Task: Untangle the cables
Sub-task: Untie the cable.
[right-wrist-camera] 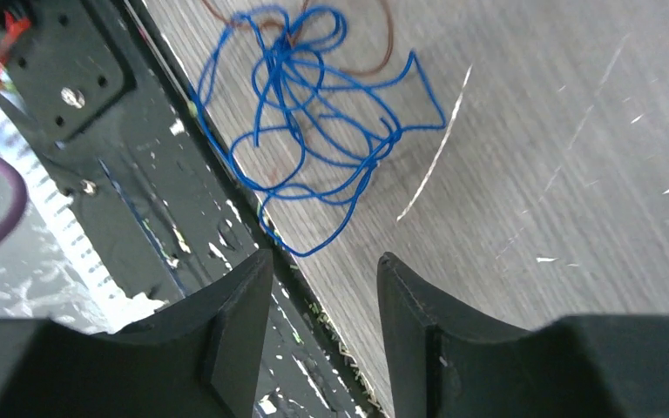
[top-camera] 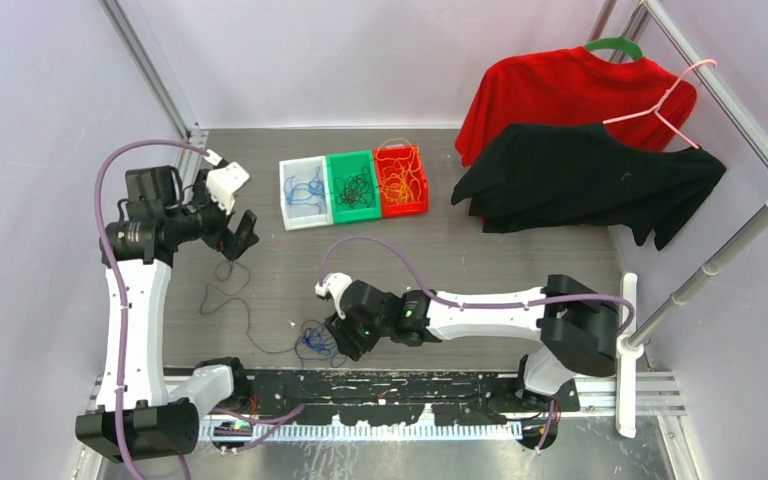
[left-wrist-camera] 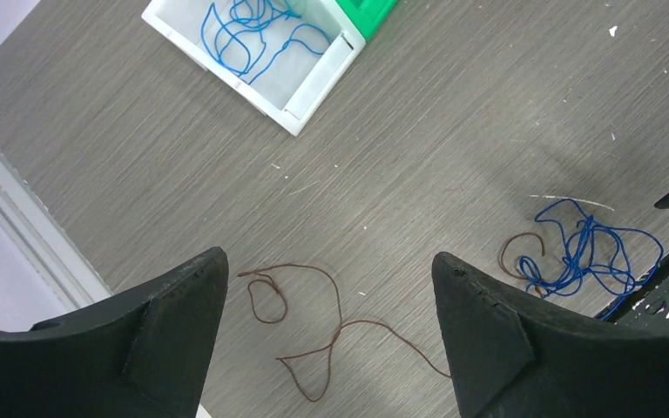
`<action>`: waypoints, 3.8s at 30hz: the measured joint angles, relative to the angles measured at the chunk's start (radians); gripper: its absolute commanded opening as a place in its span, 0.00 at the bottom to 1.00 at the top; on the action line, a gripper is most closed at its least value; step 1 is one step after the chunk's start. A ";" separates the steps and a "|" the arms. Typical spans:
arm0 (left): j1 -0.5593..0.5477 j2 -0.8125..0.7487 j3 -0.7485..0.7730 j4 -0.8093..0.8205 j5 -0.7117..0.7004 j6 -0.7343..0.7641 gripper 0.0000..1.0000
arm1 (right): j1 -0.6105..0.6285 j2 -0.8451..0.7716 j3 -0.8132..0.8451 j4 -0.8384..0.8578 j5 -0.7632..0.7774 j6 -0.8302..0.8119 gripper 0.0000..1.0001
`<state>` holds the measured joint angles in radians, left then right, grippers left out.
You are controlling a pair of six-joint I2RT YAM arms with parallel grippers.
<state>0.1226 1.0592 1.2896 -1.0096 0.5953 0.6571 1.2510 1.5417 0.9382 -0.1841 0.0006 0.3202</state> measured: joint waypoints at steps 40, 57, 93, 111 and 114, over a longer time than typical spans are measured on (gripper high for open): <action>-0.227 -0.182 -0.007 -0.029 0.345 -0.103 0.53 | -0.090 -0.087 0.414 -0.040 0.003 -0.574 0.01; -0.315 -0.243 -0.082 -0.009 0.340 0.043 0.17 | -0.114 -0.086 0.431 -0.033 -0.239 -0.489 0.01; -0.363 -0.193 0.115 0.272 0.195 -0.320 0.00 | -0.330 -0.093 0.204 0.694 -0.346 -0.021 0.73; -0.363 -0.166 0.142 0.315 0.198 -0.371 0.00 | -0.329 -0.053 0.158 0.872 -0.494 0.156 0.58; -0.363 -0.158 0.159 0.324 0.200 -0.402 0.00 | -0.328 -0.020 0.183 0.906 -0.497 0.179 0.54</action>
<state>-0.2401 0.9009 1.4483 -0.6853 0.7952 0.2554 0.9226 1.5219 1.1217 0.7216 -0.4969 0.4992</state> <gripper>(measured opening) 0.010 0.580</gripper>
